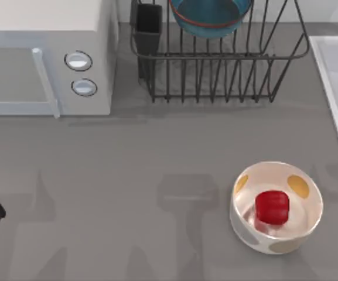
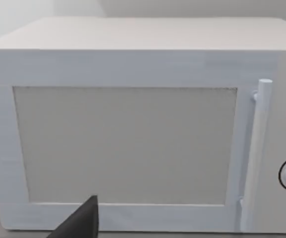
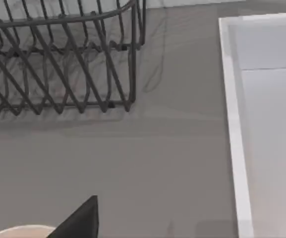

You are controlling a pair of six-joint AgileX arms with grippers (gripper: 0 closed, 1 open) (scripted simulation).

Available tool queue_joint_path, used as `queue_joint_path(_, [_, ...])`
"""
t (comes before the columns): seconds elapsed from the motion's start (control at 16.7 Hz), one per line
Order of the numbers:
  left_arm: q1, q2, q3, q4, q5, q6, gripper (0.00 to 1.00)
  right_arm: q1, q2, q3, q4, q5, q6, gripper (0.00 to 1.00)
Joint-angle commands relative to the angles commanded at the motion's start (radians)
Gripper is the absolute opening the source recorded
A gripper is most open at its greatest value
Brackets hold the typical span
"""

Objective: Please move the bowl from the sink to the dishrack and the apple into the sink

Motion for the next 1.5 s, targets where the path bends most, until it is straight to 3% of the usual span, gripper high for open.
queue_joint_path(0.42, [0.0, 0.0, 0.0, 0.0, 0.0, 0.0, 1.0, 0.197, 0.729, 0.477, -0.418, -0.01, 0.206, 1.0])
queue_joint_path(0.78, [0.0, 0.0, 0.0, 0.0, 0.0, 0.0, 1.0, 0.328, 1.171, 0.812, -0.69, -0.009, 0.34, 1.0])
queue_joint_path(1.08, [0.0, 0.0, 0.0, 0.0, 0.0, 0.0, 1.0, 0.377, 1.329, 0.941, -0.786, -0.003, 0.389, 1.0])
queue_joint_path(1.5, [0.0, 0.0, 0.0, 0.0, 0.0, 0.0, 1.0, 0.374, 1.339, 0.928, -0.768, -0.003, 0.389, 1.0])
